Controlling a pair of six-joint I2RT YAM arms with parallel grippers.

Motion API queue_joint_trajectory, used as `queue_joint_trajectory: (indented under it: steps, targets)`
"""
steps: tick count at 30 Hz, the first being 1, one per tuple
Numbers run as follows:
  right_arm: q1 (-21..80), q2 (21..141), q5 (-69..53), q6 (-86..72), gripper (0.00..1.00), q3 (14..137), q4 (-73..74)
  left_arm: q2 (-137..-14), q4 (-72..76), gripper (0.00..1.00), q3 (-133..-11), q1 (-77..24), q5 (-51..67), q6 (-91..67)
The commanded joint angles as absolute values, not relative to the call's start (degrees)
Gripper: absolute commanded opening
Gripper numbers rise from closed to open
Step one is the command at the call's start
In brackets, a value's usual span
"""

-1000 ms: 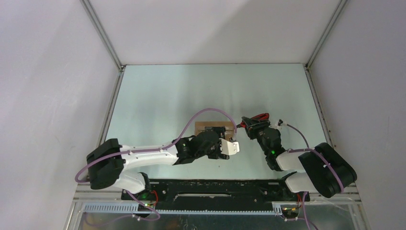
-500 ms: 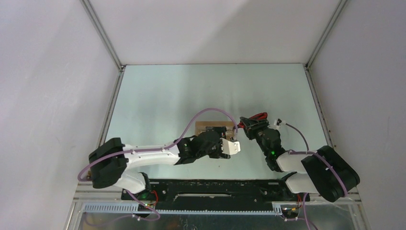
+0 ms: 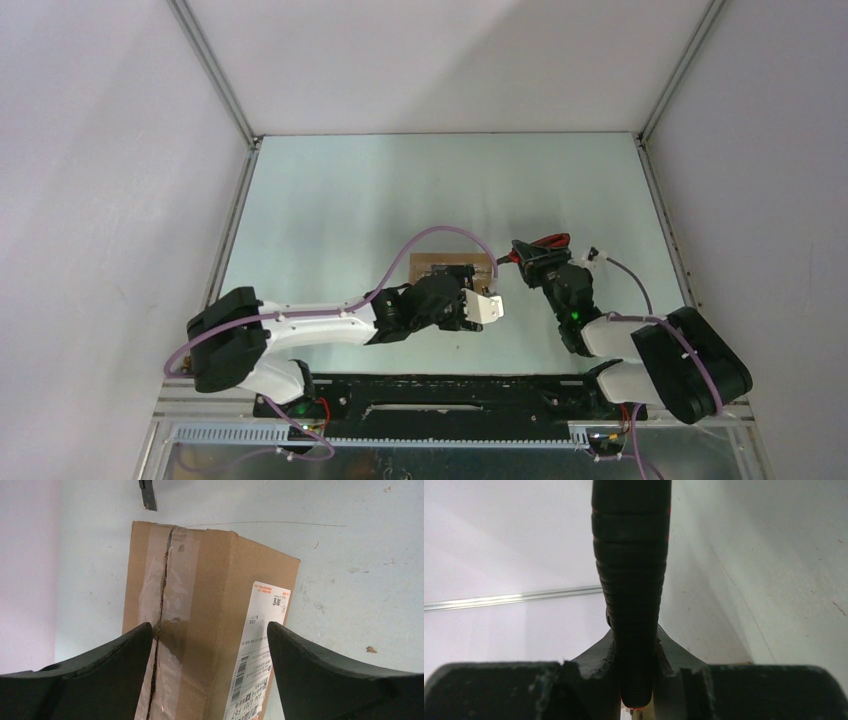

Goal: Unpack the express box

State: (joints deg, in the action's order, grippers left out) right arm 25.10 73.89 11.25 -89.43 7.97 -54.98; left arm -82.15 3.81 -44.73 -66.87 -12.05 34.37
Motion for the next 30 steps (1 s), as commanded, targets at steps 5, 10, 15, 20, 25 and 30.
queue_joint_trajectory:
  steps: [5, 10, 15, 20, 25, 30]
  targets:
    - [25.4, 78.6, 12.4, -89.9, 0.0, 9.0, -63.3, -81.8, 3.4, 0.87, -45.5, -67.5, -11.3, 32.2]
    - [25.4, 79.6, 12.6, -90.1, 0.0, 9.7, -64.4, -81.7, 3.3, 0.87, -45.4, -67.5, -11.3, 32.1]
    - [25.9, 80.3, 12.4, -90.7, 0.0, 9.8, -65.2, -82.1, 3.3, 0.86, -45.4, -67.5, -11.4, 32.1]
    - [26.8, 80.9, 12.6, -90.6, 0.0, 10.0, -65.4, -82.4, 3.8, 0.86, -45.3, -67.5, -11.5, 32.0]
    - [28.0, 81.2, 12.8, -90.6, 0.0, 9.9, -65.3, -82.5, 4.6, 0.86, -45.0, -67.5, -12.0, 32.0]
    - [28.3, 81.0, 13.7, -89.9, 0.0, 9.6, -64.7, -82.4, 5.2, 0.86, -44.5, -67.5, -12.4, 31.6]
